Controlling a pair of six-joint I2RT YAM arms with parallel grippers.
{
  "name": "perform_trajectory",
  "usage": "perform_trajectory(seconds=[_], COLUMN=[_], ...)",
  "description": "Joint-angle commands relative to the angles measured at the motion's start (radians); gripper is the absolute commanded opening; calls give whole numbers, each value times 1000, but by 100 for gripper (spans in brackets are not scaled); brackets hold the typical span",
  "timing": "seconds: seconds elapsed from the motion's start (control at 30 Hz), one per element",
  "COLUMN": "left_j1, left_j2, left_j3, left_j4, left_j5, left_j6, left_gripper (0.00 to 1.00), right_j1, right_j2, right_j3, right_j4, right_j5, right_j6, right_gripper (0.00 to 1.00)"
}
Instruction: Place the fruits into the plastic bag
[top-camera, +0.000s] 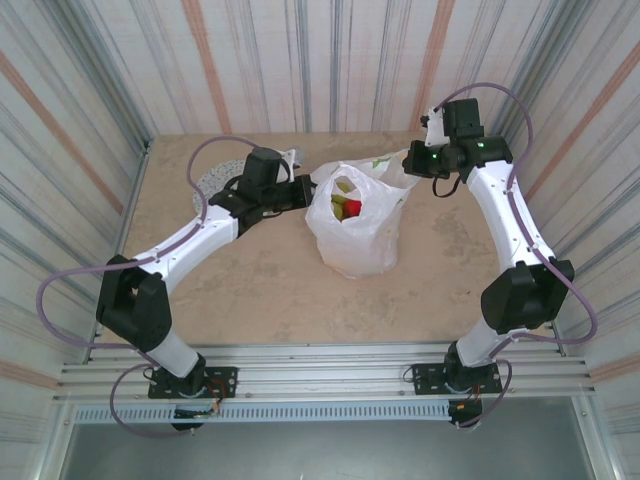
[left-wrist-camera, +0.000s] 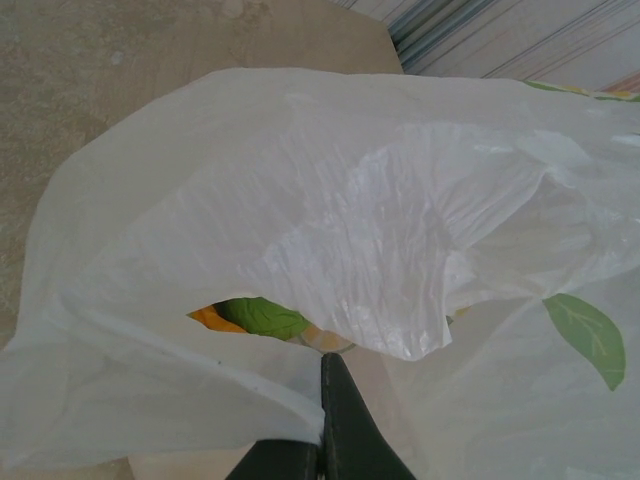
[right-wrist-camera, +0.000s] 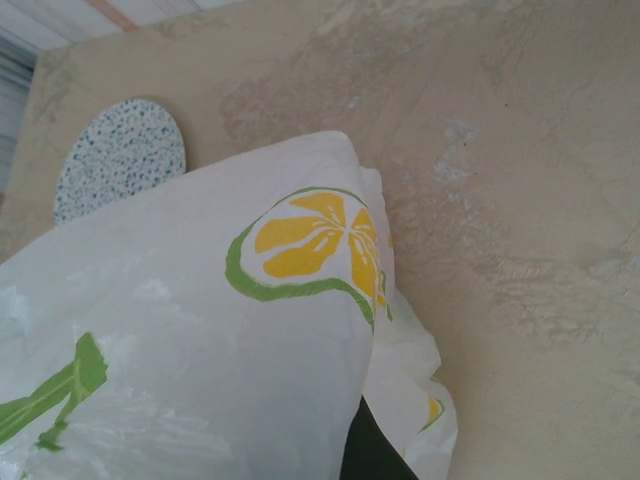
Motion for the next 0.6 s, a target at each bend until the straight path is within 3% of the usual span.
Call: perform_trajectory(seconds=[0.0, 0.57], left_j1=[10, 60], left_j2=[6, 4], left_j3=[44, 205], left_j4=[-19, -95], left_j5=[18, 59], left_j6=[32, 69], left_gripper=[0, 0], right_j1=[-12, -44], right_j2=[6, -22], right_j3=[2, 51], right_j4=[4, -31], right_j5=[-16, -32], right_j6=[-5, -7], right_gripper=[0, 0])
